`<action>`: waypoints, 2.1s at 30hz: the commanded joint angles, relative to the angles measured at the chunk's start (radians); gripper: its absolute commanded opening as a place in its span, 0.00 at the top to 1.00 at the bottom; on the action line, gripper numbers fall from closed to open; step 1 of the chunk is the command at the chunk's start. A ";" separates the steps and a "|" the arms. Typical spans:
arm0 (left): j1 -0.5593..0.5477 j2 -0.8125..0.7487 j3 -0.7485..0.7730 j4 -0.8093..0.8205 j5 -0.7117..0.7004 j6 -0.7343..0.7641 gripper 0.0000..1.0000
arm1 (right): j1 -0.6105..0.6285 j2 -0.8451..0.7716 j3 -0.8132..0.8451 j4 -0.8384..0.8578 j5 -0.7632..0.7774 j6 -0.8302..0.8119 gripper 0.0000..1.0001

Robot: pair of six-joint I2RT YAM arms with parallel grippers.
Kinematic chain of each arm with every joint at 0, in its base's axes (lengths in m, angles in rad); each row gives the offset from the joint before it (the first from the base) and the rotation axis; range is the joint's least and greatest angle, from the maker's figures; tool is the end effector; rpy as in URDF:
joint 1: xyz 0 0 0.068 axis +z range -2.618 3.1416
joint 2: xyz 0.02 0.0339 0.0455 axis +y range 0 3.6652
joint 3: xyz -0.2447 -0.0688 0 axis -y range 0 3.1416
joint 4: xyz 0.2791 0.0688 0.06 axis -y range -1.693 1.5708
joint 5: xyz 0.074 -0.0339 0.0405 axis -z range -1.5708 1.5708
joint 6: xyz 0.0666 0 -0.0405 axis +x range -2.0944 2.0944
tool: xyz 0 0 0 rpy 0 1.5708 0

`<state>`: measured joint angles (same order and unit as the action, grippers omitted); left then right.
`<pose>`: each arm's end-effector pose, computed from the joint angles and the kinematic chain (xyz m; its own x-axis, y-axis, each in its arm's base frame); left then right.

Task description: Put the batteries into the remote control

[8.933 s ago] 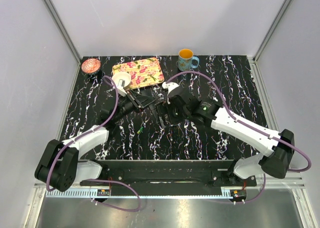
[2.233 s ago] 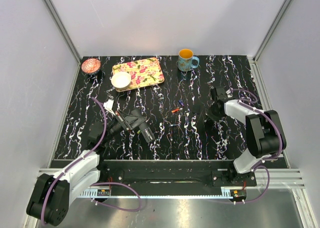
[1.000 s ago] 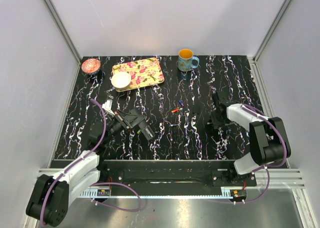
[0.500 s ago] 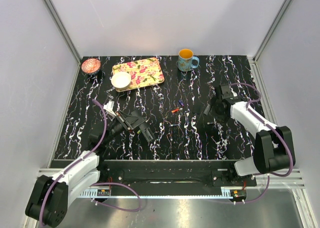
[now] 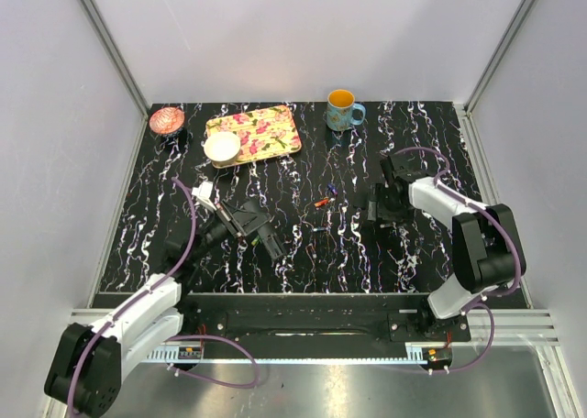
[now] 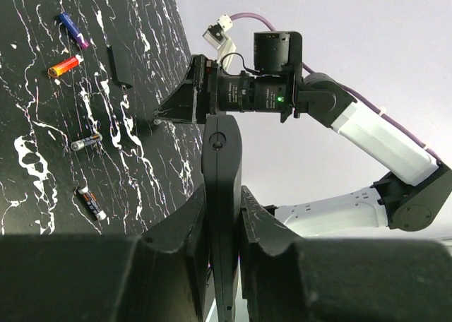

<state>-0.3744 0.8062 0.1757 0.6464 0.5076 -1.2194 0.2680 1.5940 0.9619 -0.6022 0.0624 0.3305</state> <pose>0.2149 -0.1192 0.1761 -0.7197 -0.5988 -0.3514 0.2796 0.2133 -0.9361 0.3219 0.0841 0.1090 -0.9403 0.0777 -0.3314 0.0642 0.9966 0.0515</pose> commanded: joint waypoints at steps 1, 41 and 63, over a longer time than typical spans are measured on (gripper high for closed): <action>-0.014 0.007 0.045 0.027 -0.003 0.032 1.00 | 0.011 0.029 0.057 -0.002 0.040 -0.062 0.23; -0.040 -0.009 0.024 0.045 -0.034 0.031 1.00 | 0.011 0.037 0.012 0.021 0.016 0.010 0.74; -0.050 -0.042 0.015 0.029 -0.078 0.021 1.00 | 0.013 -0.131 -0.086 -0.075 0.195 1.134 1.00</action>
<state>-0.4183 0.7803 0.1940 0.6292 0.4572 -1.1973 0.2741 1.4860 0.8898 -0.5842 0.1272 1.1923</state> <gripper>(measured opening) 0.221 0.476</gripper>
